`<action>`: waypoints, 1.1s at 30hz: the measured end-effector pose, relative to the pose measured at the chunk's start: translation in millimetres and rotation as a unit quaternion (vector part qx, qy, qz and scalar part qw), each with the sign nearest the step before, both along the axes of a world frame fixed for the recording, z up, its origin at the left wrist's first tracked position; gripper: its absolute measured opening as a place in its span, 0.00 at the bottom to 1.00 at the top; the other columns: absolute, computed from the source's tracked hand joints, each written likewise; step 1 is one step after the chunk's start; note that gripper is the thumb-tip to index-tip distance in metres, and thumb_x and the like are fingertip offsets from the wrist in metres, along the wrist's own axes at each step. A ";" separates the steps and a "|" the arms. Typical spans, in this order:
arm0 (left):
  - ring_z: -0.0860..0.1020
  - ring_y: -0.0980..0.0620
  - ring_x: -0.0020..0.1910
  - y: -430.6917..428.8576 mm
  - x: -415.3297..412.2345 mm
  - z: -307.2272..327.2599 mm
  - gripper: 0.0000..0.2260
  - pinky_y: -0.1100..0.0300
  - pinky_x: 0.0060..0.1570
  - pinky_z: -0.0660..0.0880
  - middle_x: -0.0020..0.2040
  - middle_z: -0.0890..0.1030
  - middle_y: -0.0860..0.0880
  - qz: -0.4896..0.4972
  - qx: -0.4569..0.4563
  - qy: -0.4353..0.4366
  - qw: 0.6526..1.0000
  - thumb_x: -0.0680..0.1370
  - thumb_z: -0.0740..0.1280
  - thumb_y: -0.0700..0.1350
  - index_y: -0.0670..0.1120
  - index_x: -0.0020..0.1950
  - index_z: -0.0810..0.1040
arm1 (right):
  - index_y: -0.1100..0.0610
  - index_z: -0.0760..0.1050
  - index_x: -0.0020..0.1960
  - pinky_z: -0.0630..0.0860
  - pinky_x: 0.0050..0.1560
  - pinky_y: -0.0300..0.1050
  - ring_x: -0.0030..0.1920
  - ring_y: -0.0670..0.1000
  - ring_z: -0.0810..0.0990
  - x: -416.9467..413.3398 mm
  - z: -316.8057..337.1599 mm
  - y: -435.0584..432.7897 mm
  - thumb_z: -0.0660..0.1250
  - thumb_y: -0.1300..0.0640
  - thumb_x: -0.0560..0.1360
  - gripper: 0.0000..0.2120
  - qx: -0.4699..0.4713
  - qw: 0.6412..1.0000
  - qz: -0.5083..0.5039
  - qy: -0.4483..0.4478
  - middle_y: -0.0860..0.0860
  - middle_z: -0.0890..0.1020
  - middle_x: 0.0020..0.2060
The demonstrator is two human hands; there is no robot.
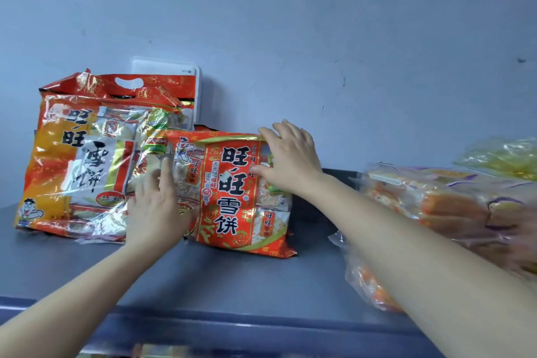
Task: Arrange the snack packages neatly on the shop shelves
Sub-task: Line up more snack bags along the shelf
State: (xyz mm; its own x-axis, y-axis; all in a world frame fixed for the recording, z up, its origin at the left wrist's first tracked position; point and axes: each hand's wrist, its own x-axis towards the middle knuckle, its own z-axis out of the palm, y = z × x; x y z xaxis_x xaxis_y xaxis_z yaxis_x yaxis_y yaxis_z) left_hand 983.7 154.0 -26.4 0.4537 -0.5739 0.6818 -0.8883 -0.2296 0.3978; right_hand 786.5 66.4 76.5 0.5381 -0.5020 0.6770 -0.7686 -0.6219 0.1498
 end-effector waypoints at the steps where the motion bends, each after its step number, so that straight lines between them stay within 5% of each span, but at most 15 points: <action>1: 0.60 0.38 0.71 1.1 -5.8 0.8 0.48 0.40 0.65 0.63 0.72 0.61 0.39 0.004 -0.017 -0.004 1.000 0.70 0.74 0.54 0.45 0.79 0.47 | 0.50 0.60 0.74 0.49 0.74 0.55 0.77 0.55 0.51 -6.0 1.8 3.9 0.66 0.38 0.73 0.35 0.004 1.000 0.000 -0.001 0.54 0.61 0.75; 4: 0.56 0.41 0.73 1.9 -28.0 7.1 0.43 0.40 0.67 0.57 0.73 0.59 0.41 -0.029 -0.063 -0.001 0.998 0.71 0.73 0.53 0.47 0.78 0.52 | 0.50 0.66 0.71 0.53 0.72 0.52 0.75 0.54 0.56 -29.2 14.8 18.2 0.66 0.39 0.73 0.31 0.008 1.000 -0.004 -0.014 0.53 0.67 0.71; 11: 0.62 0.42 0.69 -4.3 -93.7 29.9 0.29 0.42 0.65 0.61 0.69 0.65 0.44 -0.152 -0.053 -0.038 0.986 0.74 0.70 0.55 0.48 0.72 0.67 | 0.50 0.71 0.67 0.65 0.65 0.50 0.68 0.55 0.68 -115.2 62.1 48.2 0.67 0.40 0.73 0.26 0.090 0.984 -0.098 -0.115 0.50 0.74 0.66; 18: 0.70 0.45 0.64 -12.8 -160.8 25.8 0.22 0.49 0.62 0.69 0.63 0.73 0.46 -0.291 0.035 0.029 0.956 0.76 0.66 0.58 0.49 0.66 0.75 | 0.54 0.76 0.61 0.71 0.63 0.53 0.61 0.56 0.76 -229.0 45.0 42.8 0.68 0.41 0.73 0.22 0.196 0.913 -0.215 -0.286 0.52 0.77 0.62; 21: 0.75 0.50 0.51 -8.9 -189.6 23.2 0.19 0.57 0.49 0.71 0.53 0.78 0.48 -0.349 0.068 0.086 0.931 0.79 0.61 0.56 0.45 0.61 0.78 | 0.57 0.76 0.59 0.73 0.59 0.51 0.59 0.58 0.76 -267.8 22.4 33.5 0.68 0.45 0.74 0.19 0.213 0.877 -0.230 -0.363 0.54 0.78 0.60; 24: 0.75 0.50 0.42 -3.0 -218.4 31.3 0.25 0.55 0.42 0.73 0.44 0.78 0.48 -0.394 0.100 0.235 0.883 0.79 0.56 0.62 0.42 0.54 0.79 | 0.57 0.74 0.55 0.72 0.50 0.47 0.58 0.58 0.75 -288.9 15.4 23.6 0.70 0.47 0.73 0.17 0.243 0.851 -0.196 -0.423 0.55 0.77 0.58; 27: 0.76 0.44 0.60 -7.4 -242.1 39.7 0.40 0.46 0.65 0.70 0.62 0.78 0.42 -0.395 0.127 0.385 0.825 0.70 0.52 0.74 0.44 0.63 0.77 | 0.56 0.72 0.53 0.71 0.51 0.47 0.60 0.59 0.73 -299.5 20.3 12.3 0.69 0.46 0.73 0.17 0.235 0.846 -0.185 -0.443 0.56 0.77 0.57; 29: 0.70 0.39 0.67 -12.6 -258.5 45.1 0.53 0.41 0.68 0.66 0.69 0.72 0.40 -0.347 0.091 0.406 0.841 0.59 0.49 0.83 0.46 0.68 0.75 | 0.57 0.72 0.60 0.72 0.58 0.50 0.64 0.59 0.71 -306.8 23.3 2.7 0.69 0.44 0.73 0.23 0.246 0.857 -0.200 -0.407 0.56 0.75 0.62; 31: 0.68 0.37 0.67 -21.0 -272.7 50.0 0.51 0.39 0.67 0.65 0.69 0.69 0.41 -0.275 0.033 0.384 0.881 0.57 0.45 0.84 0.50 0.62 0.78 | 0.60 0.66 0.71 0.69 0.64 0.50 0.69 0.59 0.68 -318.6 25.6 -6.8 0.71 0.47 0.74 0.32 0.309 0.848 -0.172 -0.395 0.56 0.70 0.69; 33: 0.72 0.37 0.63 -22.3 -278.1 60.7 0.46 0.38 0.66 0.66 0.64 0.72 0.40 -0.256 0.022 0.398 0.881 0.56 0.47 0.84 0.49 0.49 0.79 | 0.64 0.63 0.72 0.67 0.63 0.46 0.69 0.58 0.68 -325.2 27.6 -12.5 0.72 0.52 0.74 0.33 0.356 0.834 -0.143 -0.396 0.58 0.68 0.71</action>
